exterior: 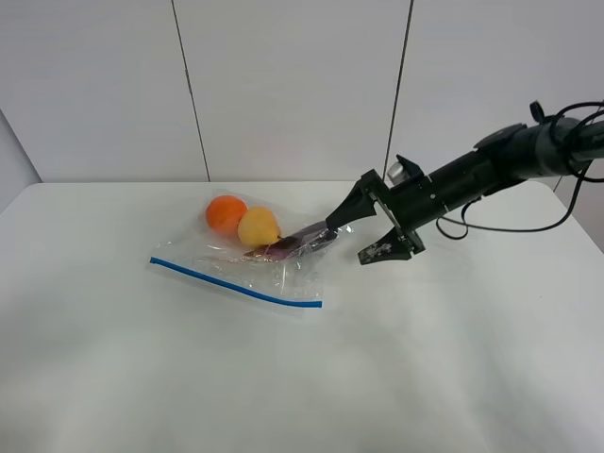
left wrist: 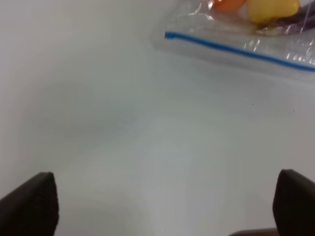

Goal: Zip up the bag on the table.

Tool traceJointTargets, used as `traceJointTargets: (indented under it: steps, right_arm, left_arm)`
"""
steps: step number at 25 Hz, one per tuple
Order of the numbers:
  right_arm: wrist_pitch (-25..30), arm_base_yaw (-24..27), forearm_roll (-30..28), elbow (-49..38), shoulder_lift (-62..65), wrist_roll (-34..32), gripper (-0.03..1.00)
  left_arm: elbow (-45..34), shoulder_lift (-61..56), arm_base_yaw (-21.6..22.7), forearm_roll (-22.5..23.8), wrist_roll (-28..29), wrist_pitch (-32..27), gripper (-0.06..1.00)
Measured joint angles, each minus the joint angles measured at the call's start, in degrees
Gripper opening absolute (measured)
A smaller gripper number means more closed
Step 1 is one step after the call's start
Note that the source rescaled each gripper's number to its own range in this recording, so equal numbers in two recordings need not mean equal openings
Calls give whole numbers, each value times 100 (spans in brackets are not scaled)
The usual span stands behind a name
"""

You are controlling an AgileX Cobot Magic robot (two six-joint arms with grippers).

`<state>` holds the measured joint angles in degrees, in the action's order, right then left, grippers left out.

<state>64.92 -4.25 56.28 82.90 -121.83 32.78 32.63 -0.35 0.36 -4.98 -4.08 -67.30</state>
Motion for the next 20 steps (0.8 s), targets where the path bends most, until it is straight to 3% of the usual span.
traceJointTargets:
  steps: [5, 9, 13, 20]
  right_arm:
    - [-305, -105, -2913, 1085, 434, -1638, 97]
    - [75, -124, -4508, 1741, 499, -2409, 97]
    - [426, 4, -5222, 1840, 499, -2501, 97]
    - [447, 422, -5258, 1831, 549, -2595, 97]
  left_arm:
    - [0, 0, 0, -5, 0, 0, 100]
    - [0, 0, 0, -5, 0, 0, 100]
    - [0, 0, 0, -5, 4, 0, 100]
    - [0, 0, 0, -5, 4, 0, 100]
